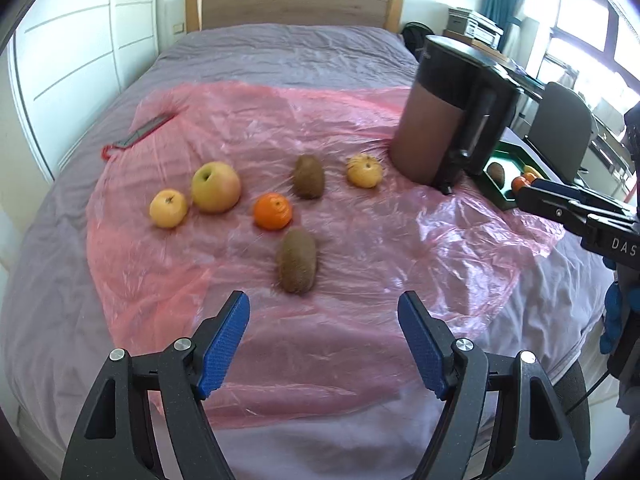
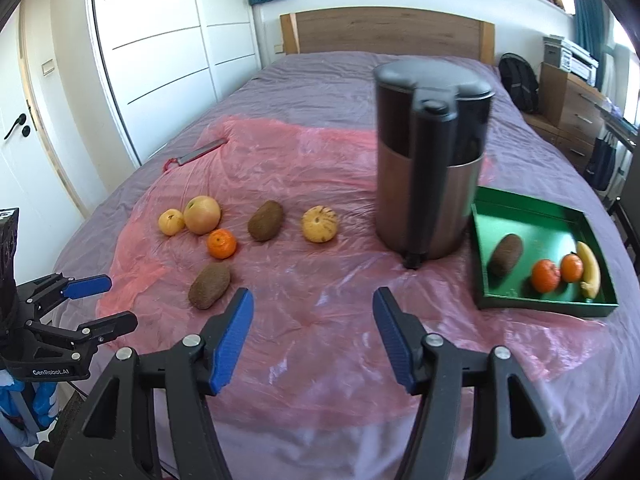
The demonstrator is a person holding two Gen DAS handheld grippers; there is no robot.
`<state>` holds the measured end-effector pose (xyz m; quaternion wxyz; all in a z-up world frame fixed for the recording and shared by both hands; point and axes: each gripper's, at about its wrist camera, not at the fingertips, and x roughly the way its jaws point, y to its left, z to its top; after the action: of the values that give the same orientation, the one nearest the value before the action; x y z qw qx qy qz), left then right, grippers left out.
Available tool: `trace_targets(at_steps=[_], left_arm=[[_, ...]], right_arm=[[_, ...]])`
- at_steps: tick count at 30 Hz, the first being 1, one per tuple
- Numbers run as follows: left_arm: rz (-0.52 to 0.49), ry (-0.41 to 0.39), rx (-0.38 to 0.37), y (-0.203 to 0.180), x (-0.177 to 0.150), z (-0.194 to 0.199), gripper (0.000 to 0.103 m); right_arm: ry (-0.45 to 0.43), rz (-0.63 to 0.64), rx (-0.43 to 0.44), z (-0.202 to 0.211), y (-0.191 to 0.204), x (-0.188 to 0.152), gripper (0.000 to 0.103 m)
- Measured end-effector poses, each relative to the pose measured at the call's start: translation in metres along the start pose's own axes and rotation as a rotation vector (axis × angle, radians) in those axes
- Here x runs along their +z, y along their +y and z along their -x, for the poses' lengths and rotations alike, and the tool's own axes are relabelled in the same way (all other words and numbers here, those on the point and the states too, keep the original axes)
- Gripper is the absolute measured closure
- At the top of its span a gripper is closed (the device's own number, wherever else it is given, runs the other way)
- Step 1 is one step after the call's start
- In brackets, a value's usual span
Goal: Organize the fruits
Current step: 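Withdraw both tools from the tray back over the remaining fruit, then grasp the large kiwi with the left tool while the right tool grasps the striped melon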
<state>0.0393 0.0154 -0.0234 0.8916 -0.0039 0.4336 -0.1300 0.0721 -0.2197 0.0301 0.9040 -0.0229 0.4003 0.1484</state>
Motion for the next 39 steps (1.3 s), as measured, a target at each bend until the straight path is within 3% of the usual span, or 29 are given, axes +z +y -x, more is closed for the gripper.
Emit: trace_targets(at_steps=[8, 15, 17, 19, 28, 39], left_arm=[[0.066, 0.050, -0.014, 0.028, 0.008, -0.049, 0.031], [0.087, 0.093, -0.034, 0.038, 0.016, -0.100, 0.032], [0.090, 0.105, -0.037, 0.041, 0.017, -0.111, 0.032], [0.087, 0.118, -0.035, 0.042, 0.017, -0.122, 0.032], [0.059, 0.140, -0.018, 0.041, 0.014, -0.142, 0.036], [0.077, 0.159, -0.019, 0.044, 0.017, -0.151, 0.045]], right_arm=[[0.059, 0.051, 0.034, -0.067, 0.016, 0.022, 0.011], [0.094, 0.059, 0.005, -0.131, 0.013, 0.049, 0.010], [0.099, 0.058, -0.004, -0.146, 0.011, 0.054, 0.001], [0.103, 0.055, -0.015, -0.158, 0.008, 0.058, 0.000], [0.151, 0.050, -0.066, -0.209, 0.002, 0.067, 0.000], [0.211, 0.037, -0.068, -0.246, -0.006, 0.069, 0.000]])
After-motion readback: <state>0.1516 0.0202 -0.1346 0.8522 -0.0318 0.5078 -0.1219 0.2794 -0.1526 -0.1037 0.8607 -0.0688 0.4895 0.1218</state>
